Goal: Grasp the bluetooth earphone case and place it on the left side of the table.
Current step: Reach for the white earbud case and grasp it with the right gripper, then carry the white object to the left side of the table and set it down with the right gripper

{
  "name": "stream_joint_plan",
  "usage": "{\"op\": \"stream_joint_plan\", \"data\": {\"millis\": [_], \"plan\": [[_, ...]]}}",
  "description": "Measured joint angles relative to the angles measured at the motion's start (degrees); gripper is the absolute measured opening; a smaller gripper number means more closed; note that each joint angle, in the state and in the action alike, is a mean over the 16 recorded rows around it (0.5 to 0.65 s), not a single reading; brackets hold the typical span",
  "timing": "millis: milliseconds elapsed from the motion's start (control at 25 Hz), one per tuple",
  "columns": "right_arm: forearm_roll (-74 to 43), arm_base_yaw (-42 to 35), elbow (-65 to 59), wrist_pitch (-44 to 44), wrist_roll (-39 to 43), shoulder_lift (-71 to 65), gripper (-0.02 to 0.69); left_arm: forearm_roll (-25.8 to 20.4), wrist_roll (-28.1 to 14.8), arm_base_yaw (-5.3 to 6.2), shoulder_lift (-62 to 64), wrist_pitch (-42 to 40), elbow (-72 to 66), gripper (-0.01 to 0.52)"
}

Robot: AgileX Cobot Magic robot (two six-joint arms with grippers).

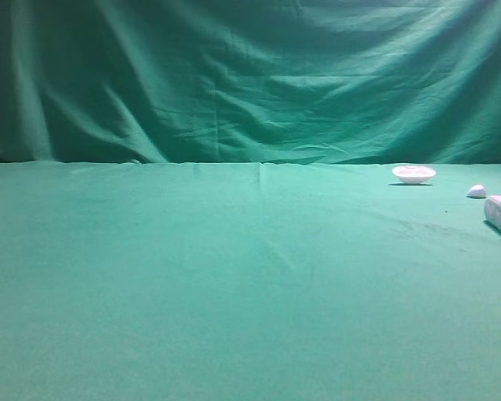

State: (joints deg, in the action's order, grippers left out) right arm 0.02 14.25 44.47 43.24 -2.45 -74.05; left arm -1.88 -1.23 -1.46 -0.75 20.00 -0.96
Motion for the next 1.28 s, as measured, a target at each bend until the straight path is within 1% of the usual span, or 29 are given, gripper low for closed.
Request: {"op": "stream_joint_plan", "data": {"millis": [280, 400, 480, 560, 640, 880, 1000, 1120, 1280], "plan": [[0.4, 0.3, 7.9, 0.5, 0.4, -15.5, 0.463, 0.0, 0.0, 0.0, 0.0, 0.0, 0.0, 0.0], [0.4, 0.3, 10.3, 0.5, 0.4, -20.3, 0.527, 0.0, 0.0, 0.0, 0.0, 0.0, 0.0, 0.0], [0.4, 0.3, 11.5, 0.4, 0.4, -22.8, 0.543, 0.0, 0.0, 0.0, 0.0, 0.0, 0.0, 0.0], [0.3, 0.3, 12.5, 0.3, 0.4, -24.8, 0.534, 0.0, 0.0, 0.0, 0.0, 0.0, 0.0, 0.0], [0.0, 0.3, 13.2, 0.2, 0.4, -26.3, 0.509, 0.0, 0.0, 0.0, 0.0, 0.0, 0.0, 0.0], [-1.0, 0.3, 15.2, 0.9, 0.4, -28.7, 0.393, 0.0, 0.0, 0.0, 0.0, 0.0, 0.0, 0.0], [-0.8, 0.3, 17.3, 2.4, 0.4, -29.0, 0.35, 0.0, 0.0, 0.0, 0.0, 0.0, 0.0, 0.0], [0.4, 0.5, 20.8, 4.3, -0.3, -29.1, 0.326, 0.0, 0.0, 0.0, 0.0, 0.0, 0.0, 0.0], [3.6, 1.8, 27.4, 6.3, -2.4, -29.2, 0.317, 0.0, 0.0, 0.0, 0.0, 0.0, 0.0, 0.0]]}}
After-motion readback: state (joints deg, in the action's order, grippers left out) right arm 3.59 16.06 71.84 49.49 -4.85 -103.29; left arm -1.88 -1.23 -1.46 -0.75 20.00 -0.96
